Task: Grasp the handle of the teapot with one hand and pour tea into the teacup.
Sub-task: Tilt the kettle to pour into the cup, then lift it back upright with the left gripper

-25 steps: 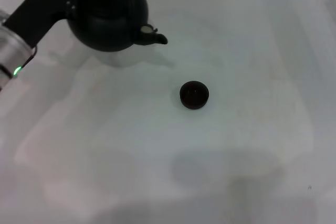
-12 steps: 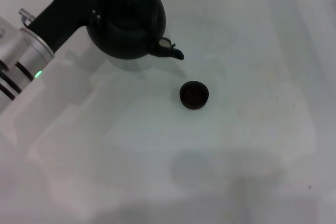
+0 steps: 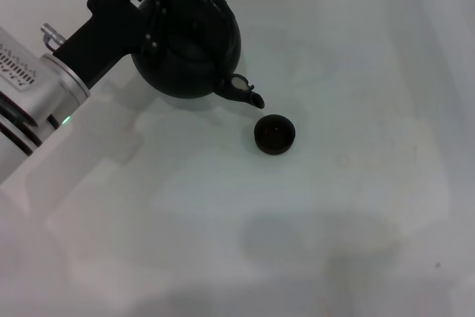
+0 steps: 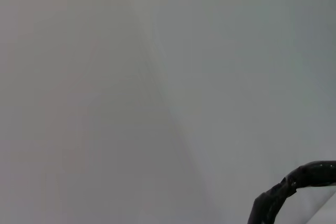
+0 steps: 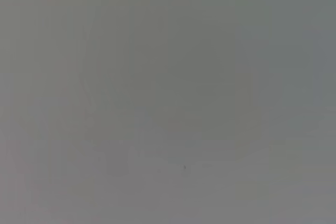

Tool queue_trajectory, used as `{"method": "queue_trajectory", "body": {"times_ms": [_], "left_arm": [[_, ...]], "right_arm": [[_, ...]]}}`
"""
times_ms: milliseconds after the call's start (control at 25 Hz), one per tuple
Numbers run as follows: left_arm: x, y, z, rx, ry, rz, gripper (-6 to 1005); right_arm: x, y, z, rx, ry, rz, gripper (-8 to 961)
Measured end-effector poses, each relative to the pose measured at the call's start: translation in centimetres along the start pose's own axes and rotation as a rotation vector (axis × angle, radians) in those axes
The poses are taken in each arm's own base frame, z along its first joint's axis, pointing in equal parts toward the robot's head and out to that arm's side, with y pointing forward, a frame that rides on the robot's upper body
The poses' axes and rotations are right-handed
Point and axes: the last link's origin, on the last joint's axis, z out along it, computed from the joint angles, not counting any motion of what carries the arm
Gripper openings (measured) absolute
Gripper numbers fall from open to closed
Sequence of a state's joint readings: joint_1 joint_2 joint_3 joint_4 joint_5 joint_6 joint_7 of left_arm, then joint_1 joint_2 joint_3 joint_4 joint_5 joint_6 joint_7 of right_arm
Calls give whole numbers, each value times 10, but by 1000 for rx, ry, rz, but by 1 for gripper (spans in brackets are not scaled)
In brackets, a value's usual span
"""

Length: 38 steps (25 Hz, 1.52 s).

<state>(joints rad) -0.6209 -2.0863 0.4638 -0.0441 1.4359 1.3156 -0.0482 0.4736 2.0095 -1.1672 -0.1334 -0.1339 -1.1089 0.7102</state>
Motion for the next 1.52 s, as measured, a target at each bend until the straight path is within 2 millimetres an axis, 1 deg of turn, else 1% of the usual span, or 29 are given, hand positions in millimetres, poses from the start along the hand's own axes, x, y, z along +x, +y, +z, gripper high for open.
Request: {"method": "queue_trajectory", "body": {"times_ms": [160,440,680,880,1120,1360,1520], "left_arm": [[0,2,0,-4,0,36,119],[1,14,4,-17,2,69,119],[2,15,7,-21,4,87,118],[4,19,10,-30,10,178,119],[7,21,15,-47,21,200,116],[6,24,14,-67,21,212,117],[3,27,10,-74,14,262,116]], "right_arm": [[0,1,1,-2,-1,1,856],[1,2,1,-4,-1,3,856],[1,3,1,-5,-1,5,855],[1,3,1,-5,0,8,855],[1,3,1,-5,0,8,855],[1,5,3,-9,-2,9,855],[1,10,7,-21,-5,18,855]]}}
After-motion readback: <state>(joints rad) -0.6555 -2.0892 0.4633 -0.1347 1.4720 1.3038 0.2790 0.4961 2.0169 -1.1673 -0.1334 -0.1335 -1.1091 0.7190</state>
